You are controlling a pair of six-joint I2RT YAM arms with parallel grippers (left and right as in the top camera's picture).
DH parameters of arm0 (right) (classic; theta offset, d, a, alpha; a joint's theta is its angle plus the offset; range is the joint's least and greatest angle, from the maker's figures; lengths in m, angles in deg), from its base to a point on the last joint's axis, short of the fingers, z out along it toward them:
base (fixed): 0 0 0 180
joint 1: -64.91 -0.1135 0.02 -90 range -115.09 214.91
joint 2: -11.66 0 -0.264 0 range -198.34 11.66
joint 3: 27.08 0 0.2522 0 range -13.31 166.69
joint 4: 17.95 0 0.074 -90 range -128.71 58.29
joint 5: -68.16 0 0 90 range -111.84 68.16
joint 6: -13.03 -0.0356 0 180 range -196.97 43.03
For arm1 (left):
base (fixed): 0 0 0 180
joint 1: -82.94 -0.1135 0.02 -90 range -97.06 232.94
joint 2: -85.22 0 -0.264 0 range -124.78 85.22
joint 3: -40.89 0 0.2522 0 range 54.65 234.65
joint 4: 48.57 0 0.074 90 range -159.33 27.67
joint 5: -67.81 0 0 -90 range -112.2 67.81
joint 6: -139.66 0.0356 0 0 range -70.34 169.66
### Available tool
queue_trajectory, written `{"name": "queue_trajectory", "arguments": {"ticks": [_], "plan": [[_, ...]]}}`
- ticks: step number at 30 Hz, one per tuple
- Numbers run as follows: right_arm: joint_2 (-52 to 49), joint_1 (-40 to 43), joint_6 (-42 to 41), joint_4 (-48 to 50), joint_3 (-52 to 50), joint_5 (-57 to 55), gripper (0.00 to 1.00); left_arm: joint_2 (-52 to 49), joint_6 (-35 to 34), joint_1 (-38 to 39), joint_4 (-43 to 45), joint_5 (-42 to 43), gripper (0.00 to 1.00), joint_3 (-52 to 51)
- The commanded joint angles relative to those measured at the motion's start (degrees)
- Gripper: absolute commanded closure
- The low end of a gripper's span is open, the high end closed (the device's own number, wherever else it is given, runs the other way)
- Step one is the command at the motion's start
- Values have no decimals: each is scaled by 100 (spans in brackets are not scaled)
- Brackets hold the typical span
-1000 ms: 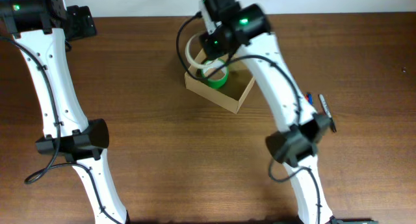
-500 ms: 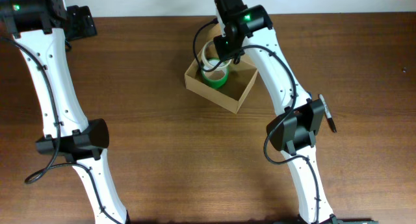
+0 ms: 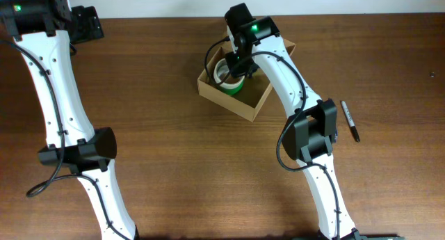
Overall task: Pack container
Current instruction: 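Place the white tape into the box on the green tape, then grasp the red box cutter with the right gripper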
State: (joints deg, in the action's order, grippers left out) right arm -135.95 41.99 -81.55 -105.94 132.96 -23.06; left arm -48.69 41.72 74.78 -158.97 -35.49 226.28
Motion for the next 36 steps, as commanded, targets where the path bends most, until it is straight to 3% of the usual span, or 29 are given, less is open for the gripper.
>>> {"name": "queue_trajectory", "arguments": {"ticks": [1,3,6,16,19,23,28,33,36], "plan": [[-22,13,-87,92,-208,61,96,116,52,-26,-2,46,0,-28],[-22,7,-151,155,-282,59,95,116,52,-26,-2,44,0,-28],[-22,7,-173,262,-297,57,74,116,52,-26,-2,44,0,-28],[223,7,140,13,487,48,71,116,50,-26,-2,46,0,-28],[619,50,173,-363,1099,-273,69,116,50,-26,-2,44,0,-28],[1456,299,267,-595,1137,-422,70,116,52,-26,-2,46,0,-28],[2817,1451,160,-446,424,-400,69,116,52,-26,-2,46,0,-28],[4146,3228,-168,48,-1526,431,66,116,52,-26,-2,44,0,-28],[4690,3858,-221,227,-2855,964,65,116,52,-26,-2,44,0,-28]]}}
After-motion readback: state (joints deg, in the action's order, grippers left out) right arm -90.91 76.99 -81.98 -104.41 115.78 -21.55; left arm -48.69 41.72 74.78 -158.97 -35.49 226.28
